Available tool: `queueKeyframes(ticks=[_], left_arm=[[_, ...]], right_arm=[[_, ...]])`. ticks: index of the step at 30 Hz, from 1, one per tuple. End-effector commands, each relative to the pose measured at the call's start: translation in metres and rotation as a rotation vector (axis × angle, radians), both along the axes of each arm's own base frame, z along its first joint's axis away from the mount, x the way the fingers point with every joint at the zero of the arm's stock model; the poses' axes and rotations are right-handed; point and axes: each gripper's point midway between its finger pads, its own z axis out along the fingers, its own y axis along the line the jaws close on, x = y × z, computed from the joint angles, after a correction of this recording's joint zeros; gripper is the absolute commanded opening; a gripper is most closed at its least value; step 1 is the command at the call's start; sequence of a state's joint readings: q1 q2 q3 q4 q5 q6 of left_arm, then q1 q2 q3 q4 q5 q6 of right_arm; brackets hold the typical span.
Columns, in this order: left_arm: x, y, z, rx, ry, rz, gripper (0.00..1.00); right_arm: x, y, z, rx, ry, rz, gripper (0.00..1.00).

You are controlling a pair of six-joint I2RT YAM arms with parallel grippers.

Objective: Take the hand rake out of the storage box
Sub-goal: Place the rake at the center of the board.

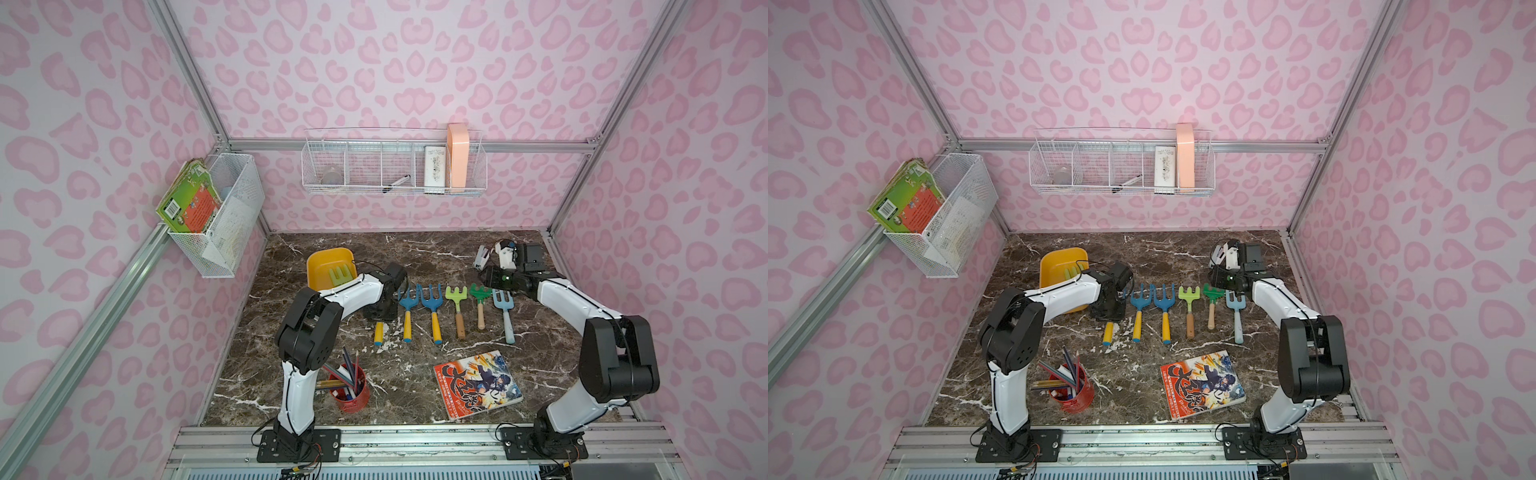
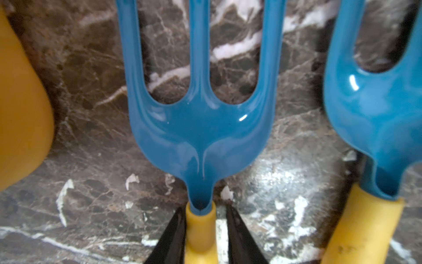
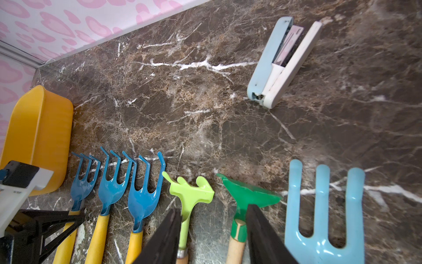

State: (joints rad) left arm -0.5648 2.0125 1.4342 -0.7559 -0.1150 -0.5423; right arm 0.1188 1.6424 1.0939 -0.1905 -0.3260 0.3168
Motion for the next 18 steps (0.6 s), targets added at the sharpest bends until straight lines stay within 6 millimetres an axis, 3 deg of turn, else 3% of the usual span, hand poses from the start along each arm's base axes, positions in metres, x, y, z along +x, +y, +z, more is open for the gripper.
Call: queueKeyframes(ticks=[1, 7, 11, 15, 18], left_arm=[[0.005, 0.003, 0.018, 0.013, -0.04, -0.013, 0.4], [0.03, 0.007, 0.074, 0.016, -0.161, -0.007, 0.44], [0.046, 0.029, 0.104, 0.029, -0.227, 0.042, 0.45], [0.063, 0.066, 0.114, 0.015, -0.247, 0.14, 0.45], [0.074, 0.088, 0.103, -0.042, -0.231, 0.212, 0.45]], right_arm=[[0.0, 0.0, 0.004, -0.005, -0.013, 0.005, 0.48], [-0.002, -0.001, 0.001, -0.013, -0.008, 0.004, 0.48], [-0.002, 0.0, 0.003, -0.013, -0.014, 0.006, 0.48], [-0.003, 0.003, 0.003, -0.011, -0.018, 0.017, 0.49], [-0.002, 0.009, 0.002, -0.012, -0.018, 0.03, 0.48]])
